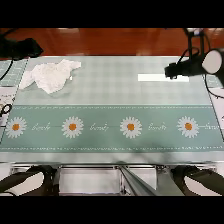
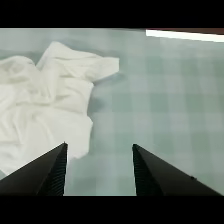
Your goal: Fold the shirts.
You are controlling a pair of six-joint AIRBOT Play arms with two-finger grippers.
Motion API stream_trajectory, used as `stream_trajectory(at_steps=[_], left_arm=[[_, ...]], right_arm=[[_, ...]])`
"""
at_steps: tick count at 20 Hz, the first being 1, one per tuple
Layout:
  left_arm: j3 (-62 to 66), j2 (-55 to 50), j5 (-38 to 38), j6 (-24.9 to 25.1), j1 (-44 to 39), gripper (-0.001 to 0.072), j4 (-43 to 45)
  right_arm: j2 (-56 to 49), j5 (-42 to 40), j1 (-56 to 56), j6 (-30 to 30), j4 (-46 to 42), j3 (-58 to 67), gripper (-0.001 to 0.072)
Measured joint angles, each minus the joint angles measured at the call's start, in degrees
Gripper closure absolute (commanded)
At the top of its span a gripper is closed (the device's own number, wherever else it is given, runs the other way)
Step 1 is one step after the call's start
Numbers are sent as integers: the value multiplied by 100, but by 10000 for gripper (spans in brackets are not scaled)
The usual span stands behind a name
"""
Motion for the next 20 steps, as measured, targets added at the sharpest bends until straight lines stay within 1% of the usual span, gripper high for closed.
stream_trajectory(at_steps=[3,7,12,17,18,19,20], left_arm=[[249,-669,330,13,188,203,72],[673,-1779,168,28,503,203,133],[872,-2874,188,-4,739,205,278],[920,-3418,275,-26,769,212,278],[922,-3484,317,-24,761,304,280],[927,-3523,315,-33,748,584,280],[944,-3558,280,-46,732,679,280]], right_arm=[[44,-219,2,111,66,-636,299],[68,-444,2,380,98,-1193,302],[68,-623,2,627,341,-1392,303],[68,-857,2,717,612,-1432,307],[68,-898,2,732,671,-1436,307],[68,-935,2,732,715,-1436,307],[68,-957,2,734,741,-1436,307]])
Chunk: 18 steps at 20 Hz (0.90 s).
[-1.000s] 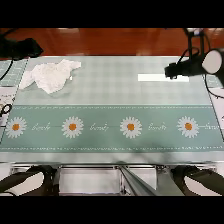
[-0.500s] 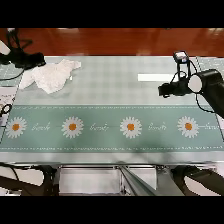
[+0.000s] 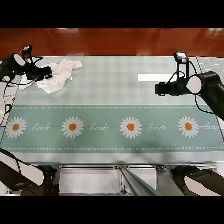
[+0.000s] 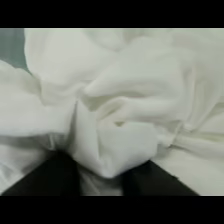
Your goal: Fold the shirts.
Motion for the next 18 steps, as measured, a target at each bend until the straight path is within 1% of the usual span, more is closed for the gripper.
stream_trajectory(at_steps=[2,5,8,12,15,18], left_arm=[[133,-33,-245,2,-35,680,7],[590,44,-1088,85,-74,681,37],[885,654,-1519,348,-146,681,-262],[994,2055,-1456,455,-308,681,-809],[1019,3119,-1370,411,-369,681,-1165],[1029,3932,-1340,389,-557,681,-1545]], right_arm=[[15,-13,0,4,61,-4,307],[175,17,0,17,87,-4,307],[612,63,0,17,37,-7,307],[1495,367,0,63,-116,-4,307],[2162,785,0,57,17,-4,307],[2699,1115,0,33,103,-7,307]])
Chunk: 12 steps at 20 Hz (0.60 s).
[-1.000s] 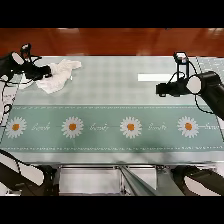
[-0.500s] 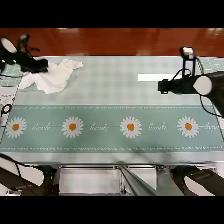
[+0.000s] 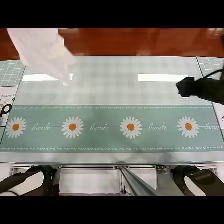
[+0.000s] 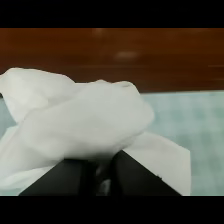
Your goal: Fold the shirts.
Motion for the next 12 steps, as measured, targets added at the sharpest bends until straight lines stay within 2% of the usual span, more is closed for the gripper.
stream_trajectory(at_steps=[5,7,12], left_arm=[[-155,964,-94,-70,-713,681,-205],[-531,1368,181,-175,-1071,681,-232],[-2811,2522,997,-540,-2127,680,-302]], right_arm=[[634,354,0,-20,85,2,307],[767,459,0,-24,107,2,307],[883,654,0,-31,107,-7,307]])
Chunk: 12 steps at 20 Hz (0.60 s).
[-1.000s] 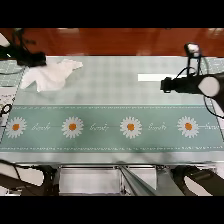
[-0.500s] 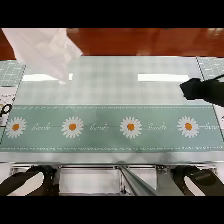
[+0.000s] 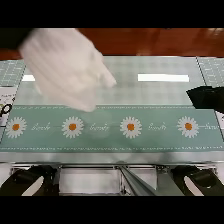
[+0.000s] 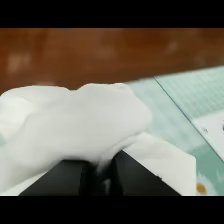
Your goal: Fold the shirts.
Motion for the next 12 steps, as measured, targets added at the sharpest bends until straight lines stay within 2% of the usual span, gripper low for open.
stream_trajectory(at_steps=[6,7,8,9,12], left_arm=[[-3477,490,931,-525,-997,678,-245],[-3912,437,966,-595,-1051,624,-275],[-4251,363,970,-619,-1088,355,-317],[-4465,271,962,-627,-1115,209,-339],[-4531,11,328,-485,-1025,204,26]], right_arm=[[26,13,0,85,87,-205,308],[26,-37,0,96,155,-315,308],[24,-125,0,101,199,-435,307],[20,-225,0,103,240,-538,306],[-72,-452,-24,125,393,-691,305]])
